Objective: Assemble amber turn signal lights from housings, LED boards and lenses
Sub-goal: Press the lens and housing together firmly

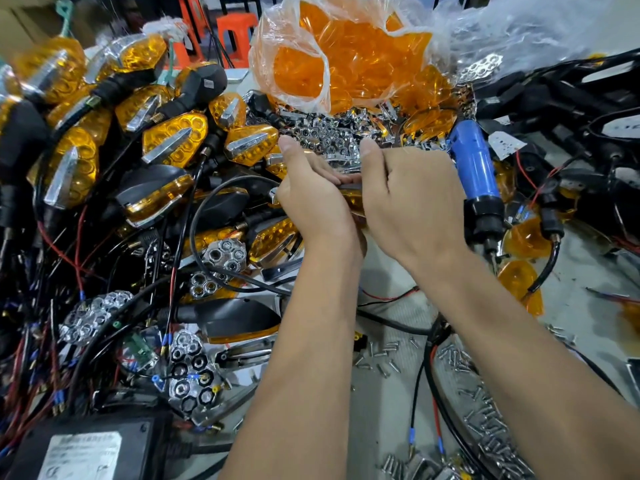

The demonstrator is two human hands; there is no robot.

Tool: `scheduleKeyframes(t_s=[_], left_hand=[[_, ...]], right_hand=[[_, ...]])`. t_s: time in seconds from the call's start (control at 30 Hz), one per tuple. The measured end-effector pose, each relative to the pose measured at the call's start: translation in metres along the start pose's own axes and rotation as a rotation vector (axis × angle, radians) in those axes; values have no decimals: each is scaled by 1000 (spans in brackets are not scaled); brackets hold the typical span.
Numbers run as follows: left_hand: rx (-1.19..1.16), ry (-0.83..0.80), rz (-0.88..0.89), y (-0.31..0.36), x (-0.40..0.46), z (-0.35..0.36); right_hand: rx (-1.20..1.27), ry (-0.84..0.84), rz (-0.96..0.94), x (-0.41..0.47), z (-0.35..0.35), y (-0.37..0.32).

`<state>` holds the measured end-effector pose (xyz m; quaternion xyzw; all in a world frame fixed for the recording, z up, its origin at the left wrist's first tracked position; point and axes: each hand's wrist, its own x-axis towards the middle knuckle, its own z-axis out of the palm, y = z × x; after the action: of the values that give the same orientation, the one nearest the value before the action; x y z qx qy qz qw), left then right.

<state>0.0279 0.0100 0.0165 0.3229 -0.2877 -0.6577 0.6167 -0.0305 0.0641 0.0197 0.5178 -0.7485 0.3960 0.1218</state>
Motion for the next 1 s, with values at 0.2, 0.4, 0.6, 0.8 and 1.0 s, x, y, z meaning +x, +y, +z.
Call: scheduleKeyframes(t_s=[0.2,0.4,0.6,0.8,1.0], left_hand=[[-257,12,-319,11,19,-14],[-110,-251,-121,12,10,-12],[-264,-338,-93,10,4,-12],[-250,-234,-122,11,0,-6],[-226,-132,-183,11,-1,-5]], right_hand=[[134,-285,-176,7,-6,6],[613,-530,338,15,-13,16],[762,-652,543,15,-18,10],[617,-543,534,15,-15,5],[402,-427,424,13,-10,8]])
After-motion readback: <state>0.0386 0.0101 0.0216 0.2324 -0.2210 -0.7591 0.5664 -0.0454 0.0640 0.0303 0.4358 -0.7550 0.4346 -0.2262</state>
